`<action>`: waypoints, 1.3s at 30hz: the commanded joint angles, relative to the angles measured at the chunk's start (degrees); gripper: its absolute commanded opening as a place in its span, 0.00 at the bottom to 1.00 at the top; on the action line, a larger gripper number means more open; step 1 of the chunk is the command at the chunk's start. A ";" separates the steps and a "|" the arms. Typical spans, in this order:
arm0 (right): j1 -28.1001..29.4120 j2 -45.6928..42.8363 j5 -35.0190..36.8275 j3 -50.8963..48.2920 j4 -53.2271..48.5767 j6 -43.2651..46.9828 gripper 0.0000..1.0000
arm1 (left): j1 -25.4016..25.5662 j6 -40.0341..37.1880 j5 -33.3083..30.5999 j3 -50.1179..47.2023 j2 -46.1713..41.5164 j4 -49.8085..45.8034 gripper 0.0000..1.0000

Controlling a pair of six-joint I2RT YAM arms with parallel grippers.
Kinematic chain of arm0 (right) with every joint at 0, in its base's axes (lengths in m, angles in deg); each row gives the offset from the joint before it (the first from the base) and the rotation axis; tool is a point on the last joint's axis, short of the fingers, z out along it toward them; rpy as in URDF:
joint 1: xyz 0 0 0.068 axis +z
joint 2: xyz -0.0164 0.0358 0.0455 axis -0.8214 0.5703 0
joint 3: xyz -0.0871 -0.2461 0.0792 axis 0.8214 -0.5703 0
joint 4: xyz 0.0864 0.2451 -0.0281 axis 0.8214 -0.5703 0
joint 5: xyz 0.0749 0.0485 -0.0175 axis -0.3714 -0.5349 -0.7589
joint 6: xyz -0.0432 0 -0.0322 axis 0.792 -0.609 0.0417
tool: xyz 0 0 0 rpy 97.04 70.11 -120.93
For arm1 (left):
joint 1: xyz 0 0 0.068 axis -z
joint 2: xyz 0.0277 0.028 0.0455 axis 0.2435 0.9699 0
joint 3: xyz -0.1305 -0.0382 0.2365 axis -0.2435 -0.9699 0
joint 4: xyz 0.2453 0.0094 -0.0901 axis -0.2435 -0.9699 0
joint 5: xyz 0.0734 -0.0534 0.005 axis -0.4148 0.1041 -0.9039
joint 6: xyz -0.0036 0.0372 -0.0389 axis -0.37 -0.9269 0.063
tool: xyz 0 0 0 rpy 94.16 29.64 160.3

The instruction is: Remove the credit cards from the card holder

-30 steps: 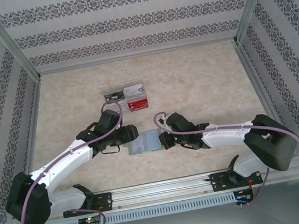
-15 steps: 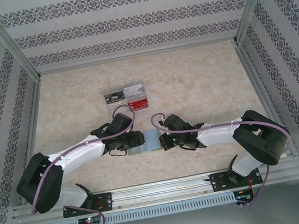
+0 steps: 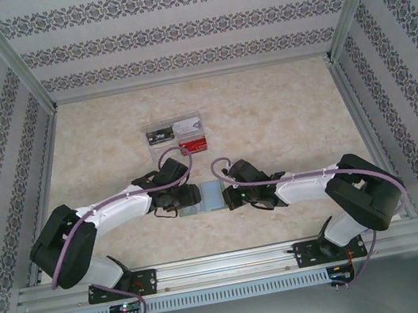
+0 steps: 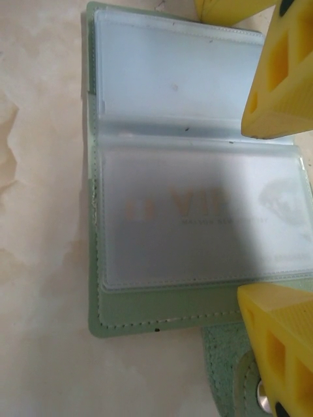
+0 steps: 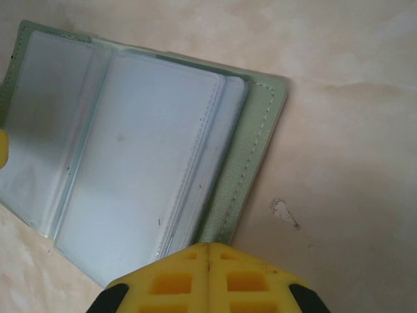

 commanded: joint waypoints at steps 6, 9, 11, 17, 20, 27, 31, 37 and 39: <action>0.28 0.97 -0.17 0.94 0.19 -1.08 0.00 | 0.95 0.32 1.39 1.26 2.94 0.37 0.61; 0.28 1.04 -0.21 0.94 0.23 -1.20 0.00 | 1.10 0.41 3.94 0.94 3.11 3.06 0.62; 0.28 1.08 -0.44 0.95 0.30 -1.24 0.00 | 1.23 0.28 5.82 0.68 2.92 5.10 0.61; 0.30 1.46 -0.66 1.17 0.35 -1.38 0.00 | 1.58 0.28 8.99 0.62 2.95 8.11 0.62; 0.32 1.57 -0.80 1.21 0.42 -1.34 0.00 | 1.94 0.19 9.09 0.71 2.60 8.54 0.63; 0.32 1.56 -0.78 1.21 0.46 -1.49 0.00 | 2.37 -0.68 8.97 1.64 1.57 8.11 0.76; 0.20 1.23 -0.61 1.06 0.41 -1.47 0.02 | 2.50 -1.35 8.92 1.99 1.23 7.86 0.95; -0.89 -1.46 0.26 0.18 -0.12 -1.59 0.23 | 2.50 -2.48 8.75 2.97 -0.83 5.87 1.00; -1.53 -3.09 0.26 -0.27 -0.41 -1.86 0.29 | 2.59 -3.12 8.86 3.81 -1.33 4.39 1.00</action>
